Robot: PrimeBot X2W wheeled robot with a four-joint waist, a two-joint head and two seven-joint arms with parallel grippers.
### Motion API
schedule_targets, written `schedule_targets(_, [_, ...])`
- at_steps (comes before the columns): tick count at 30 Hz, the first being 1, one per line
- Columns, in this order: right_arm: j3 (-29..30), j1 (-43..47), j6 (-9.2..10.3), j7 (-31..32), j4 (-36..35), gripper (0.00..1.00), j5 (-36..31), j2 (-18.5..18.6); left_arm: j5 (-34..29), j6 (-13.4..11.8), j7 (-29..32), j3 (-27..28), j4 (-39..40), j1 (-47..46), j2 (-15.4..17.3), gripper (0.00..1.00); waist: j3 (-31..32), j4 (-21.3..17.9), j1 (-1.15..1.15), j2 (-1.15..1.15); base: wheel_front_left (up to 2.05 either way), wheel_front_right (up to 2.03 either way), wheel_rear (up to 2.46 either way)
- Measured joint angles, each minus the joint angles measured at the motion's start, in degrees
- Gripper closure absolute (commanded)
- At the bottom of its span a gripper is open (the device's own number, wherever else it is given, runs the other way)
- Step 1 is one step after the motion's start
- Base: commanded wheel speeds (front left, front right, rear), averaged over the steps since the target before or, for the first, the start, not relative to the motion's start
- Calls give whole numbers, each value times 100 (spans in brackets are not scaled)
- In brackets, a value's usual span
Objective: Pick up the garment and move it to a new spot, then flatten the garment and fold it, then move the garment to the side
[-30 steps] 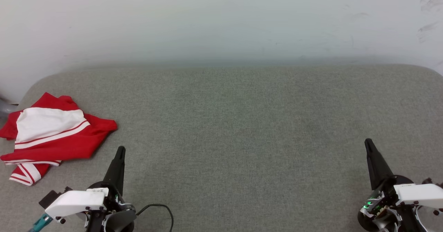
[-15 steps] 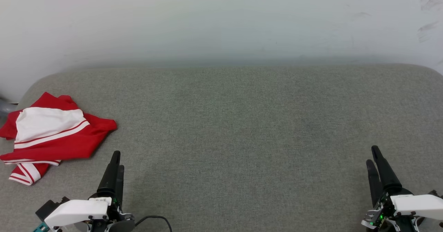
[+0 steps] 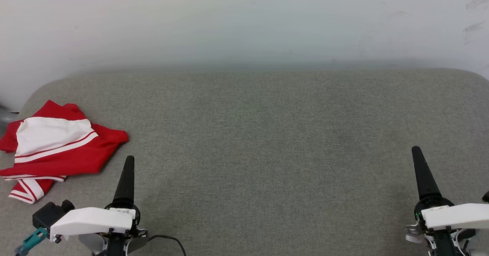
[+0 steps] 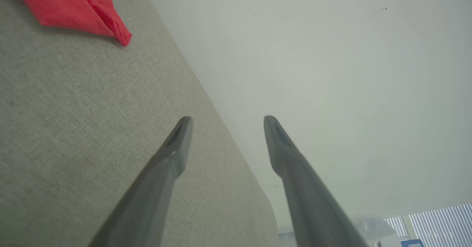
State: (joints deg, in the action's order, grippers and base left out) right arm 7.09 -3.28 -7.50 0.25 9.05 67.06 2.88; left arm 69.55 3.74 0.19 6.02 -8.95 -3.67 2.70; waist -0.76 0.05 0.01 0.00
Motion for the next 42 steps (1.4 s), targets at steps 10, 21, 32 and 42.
schedule_targets(10, [-156, 41, 1, -227, -381, 0, -1382, -1, -1260, -325, -214, -200, 276, 0, 0, 0, -25, 5, 0, 0, 0, 0, 0])
schedule_targets(21, [-298, 127, 1, -435, -488, 0, -2403, -1, -2393, -536, -442, -382, 416, 3, 26, 0, -45, 22, 0, 0, 0, 0, 0])
schedule_targets(32, [-390, 204, 1, -631, -486, 0, -3261, 0, -3259, -742, -633, -654, 519, 53, 153, 0, -52, 36, 0, 0, 0, 0, 0])
schedule_targets(42, [-445, 233, 1, -799, -530, 0, -3972, 0, -3917, -931, -797, -905, 593, 93, 248, 0, -69, 45, 0, 0, 0, 0, 0])
